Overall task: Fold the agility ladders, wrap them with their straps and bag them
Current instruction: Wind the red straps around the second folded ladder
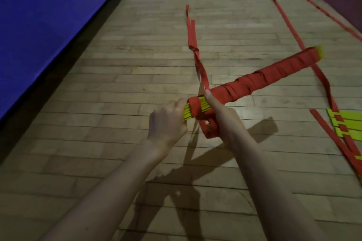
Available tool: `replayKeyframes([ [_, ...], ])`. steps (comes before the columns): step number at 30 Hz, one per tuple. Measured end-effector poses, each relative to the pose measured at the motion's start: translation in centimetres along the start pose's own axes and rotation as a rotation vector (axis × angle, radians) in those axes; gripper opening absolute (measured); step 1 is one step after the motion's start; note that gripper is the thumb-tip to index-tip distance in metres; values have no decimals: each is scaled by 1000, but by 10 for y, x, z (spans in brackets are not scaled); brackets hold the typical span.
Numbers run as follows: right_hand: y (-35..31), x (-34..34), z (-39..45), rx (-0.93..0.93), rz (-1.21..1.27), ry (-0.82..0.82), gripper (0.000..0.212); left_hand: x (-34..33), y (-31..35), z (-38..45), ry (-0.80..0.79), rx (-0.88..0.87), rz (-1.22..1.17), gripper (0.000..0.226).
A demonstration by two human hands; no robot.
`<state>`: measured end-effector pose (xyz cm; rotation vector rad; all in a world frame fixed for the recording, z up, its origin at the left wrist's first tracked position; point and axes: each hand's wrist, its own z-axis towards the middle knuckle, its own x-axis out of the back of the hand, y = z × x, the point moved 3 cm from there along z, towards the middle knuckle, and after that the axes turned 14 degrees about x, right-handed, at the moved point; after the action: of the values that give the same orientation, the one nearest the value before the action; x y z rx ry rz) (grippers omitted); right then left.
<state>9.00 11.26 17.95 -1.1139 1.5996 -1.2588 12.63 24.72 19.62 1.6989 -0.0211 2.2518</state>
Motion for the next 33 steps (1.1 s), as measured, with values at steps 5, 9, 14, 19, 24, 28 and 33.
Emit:
replayKeyframes([
  [5, 7, -19, -4, -136, 165, 264, 38, -6, -8, -2, 294, -197, 68, 45],
  [9, 11, -16, -6, -68, 290, 371, 25, 8, 4, 10, -34, -167, 20, 66],
  [14, 6, -7, -5, -63, 438, 425, 20, 19, 29, 36, -415, -63, 47, 59],
  [19, 16, -1, -4, -40, 414, 387, 27, 20, 21, 54, -1340, 420, -326, 39],
  [24, 32, 11, 9, -18, 85, 173, 39, -7, 13, 31, -848, 285, -317, 33],
  [28, 27, 9, 16, -54, -130, -44, 49, -6, 11, 22, -304, -78, 147, 39],
  [33, 53, -16, 19, -263, 163, 105, 54, -12, -3, 3, 259, -505, 277, 30],
])
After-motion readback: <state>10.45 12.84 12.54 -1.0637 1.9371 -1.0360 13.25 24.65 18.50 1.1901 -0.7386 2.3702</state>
